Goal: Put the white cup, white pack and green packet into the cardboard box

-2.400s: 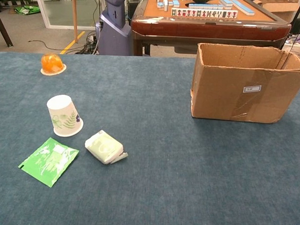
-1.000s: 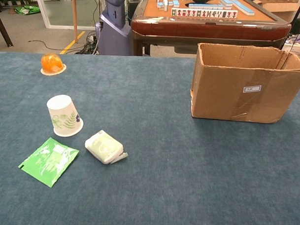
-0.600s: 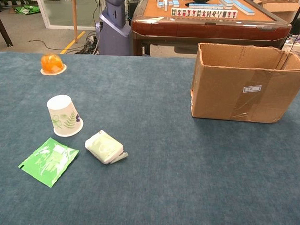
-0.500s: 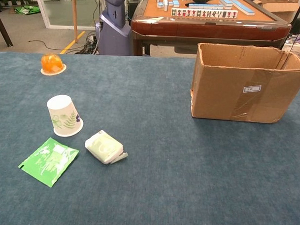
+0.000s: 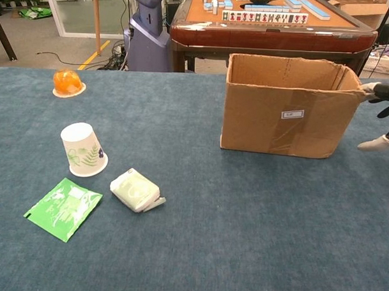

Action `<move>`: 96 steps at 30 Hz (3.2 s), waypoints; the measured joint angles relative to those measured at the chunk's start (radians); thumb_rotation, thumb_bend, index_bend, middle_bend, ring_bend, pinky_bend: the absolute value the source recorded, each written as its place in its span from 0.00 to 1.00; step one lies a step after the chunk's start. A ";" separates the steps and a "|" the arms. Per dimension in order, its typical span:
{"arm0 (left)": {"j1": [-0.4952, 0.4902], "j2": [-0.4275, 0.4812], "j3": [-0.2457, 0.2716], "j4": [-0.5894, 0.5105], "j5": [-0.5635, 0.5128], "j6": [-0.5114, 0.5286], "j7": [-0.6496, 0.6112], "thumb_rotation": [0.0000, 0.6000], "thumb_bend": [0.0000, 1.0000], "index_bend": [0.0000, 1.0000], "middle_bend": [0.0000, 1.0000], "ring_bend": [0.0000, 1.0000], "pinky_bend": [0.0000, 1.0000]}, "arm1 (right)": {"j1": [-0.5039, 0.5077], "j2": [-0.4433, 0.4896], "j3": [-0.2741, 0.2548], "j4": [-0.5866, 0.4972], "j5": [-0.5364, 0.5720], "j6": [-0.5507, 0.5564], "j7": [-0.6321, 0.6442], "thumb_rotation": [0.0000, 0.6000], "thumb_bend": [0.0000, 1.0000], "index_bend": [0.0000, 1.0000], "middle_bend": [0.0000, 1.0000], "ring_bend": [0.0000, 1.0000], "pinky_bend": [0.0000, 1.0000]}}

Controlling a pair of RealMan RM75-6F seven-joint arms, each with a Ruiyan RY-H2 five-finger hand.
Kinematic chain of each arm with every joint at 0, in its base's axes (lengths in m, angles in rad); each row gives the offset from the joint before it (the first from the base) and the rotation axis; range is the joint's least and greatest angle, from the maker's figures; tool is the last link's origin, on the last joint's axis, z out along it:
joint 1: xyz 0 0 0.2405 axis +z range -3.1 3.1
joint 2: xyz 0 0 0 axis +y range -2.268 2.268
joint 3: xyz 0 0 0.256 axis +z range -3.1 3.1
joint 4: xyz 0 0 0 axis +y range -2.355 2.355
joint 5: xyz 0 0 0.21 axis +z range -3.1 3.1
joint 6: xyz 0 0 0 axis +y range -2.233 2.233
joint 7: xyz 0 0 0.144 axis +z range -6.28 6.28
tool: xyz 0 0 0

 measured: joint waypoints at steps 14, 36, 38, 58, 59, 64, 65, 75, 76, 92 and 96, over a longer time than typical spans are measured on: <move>0.001 0.001 -0.001 -0.001 -0.004 -0.004 0.003 1.00 0.25 0.50 0.41 0.43 0.58 | 0.083 -0.022 0.019 -0.098 0.050 -0.001 -0.090 1.00 0.05 0.13 0.08 0.04 0.17; 0.006 0.011 -0.003 -0.009 -0.007 0.000 -0.011 1.00 0.25 0.50 0.41 0.43 0.58 | 0.278 -0.106 0.069 -0.029 0.261 -0.028 -0.231 1.00 0.05 0.13 0.09 0.04 0.17; 0.006 0.012 -0.003 -0.009 -0.005 0.001 -0.011 1.00 0.25 0.50 0.41 0.43 0.58 | 0.293 -0.118 0.073 -0.012 0.265 -0.034 -0.230 1.00 0.06 0.13 0.09 0.04 0.17; 0.017 0.025 -0.004 -0.022 0.004 0.025 -0.025 1.00 0.25 0.50 0.41 0.43 0.58 | 0.430 -0.243 0.104 0.090 0.326 -0.044 -0.273 1.00 0.06 0.13 0.09 0.04 0.17; 0.018 0.026 -0.004 -0.023 0.003 0.025 -0.027 1.00 0.25 0.50 0.41 0.43 0.58 | 0.438 -0.248 0.107 0.094 0.333 -0.044 -0.278 1.00 0.06 0.13 0.09 0.04 0.17; 0.019 0.029 -0.006 -0.022 -0.001 0.024 -0.033 1.00 0.25 0.50 0.41 0.43 0.58 | 0.467 -0.265 0.112 0.109 0.354 -0.039 -0.300 1.00 0.06 0.13 0.09 0.04 0.17; 0.019 0.029 -0.006 -0.022 -0.002 0.024 -0.034 1.00 0.25 0.50 0.41 0.43 0.58 | 0.474 -0.270 0.114 0.115 0.358 -0.038 -0.303 1.00 0.06 0.13 0.09 0.04 0.17; 0.020 0.028 -0.005 -0.018 -0.007 0.016 -0.033 1.00 0.25 0.50 0.41 0.43 0.58 | 0.471 -0.249 0.100 0.089 0.349 -0.034 -0.301 1.00 0.06 0.13 0.09 0.04 0.17; 0.020 0.028 -0.005 -0.018 -0.008 0.014 -0.031 1.00 0.25 0.50 0.41 0.43 0.58 | 0.464 -0.238 0.095 0.075 0.344 -0.032 -0.299 1.00 0.06 0.13 0.09 0.04 0.17; -0.006 -0.011 0.015 -0.002 0.017 -0.035 0.019 1.00 0.25 0.49 0.41 0.43 0.58 | 0.142 0.174 -0.134 -0.309 -0.028 0.232 -0.291 1.00 0.08 0.13 0.12 0.04 0.17; -0.014 -0.022 0.019 0.001 0.028 -0.040 0.024 1.00 0.25 0.48 0.41 0.43 0.58 | 0.040 0.245 -0.203 -0.340 -0.128 0.334 -0.290 1.00 0.08 0.13 0.12 0.04 0.17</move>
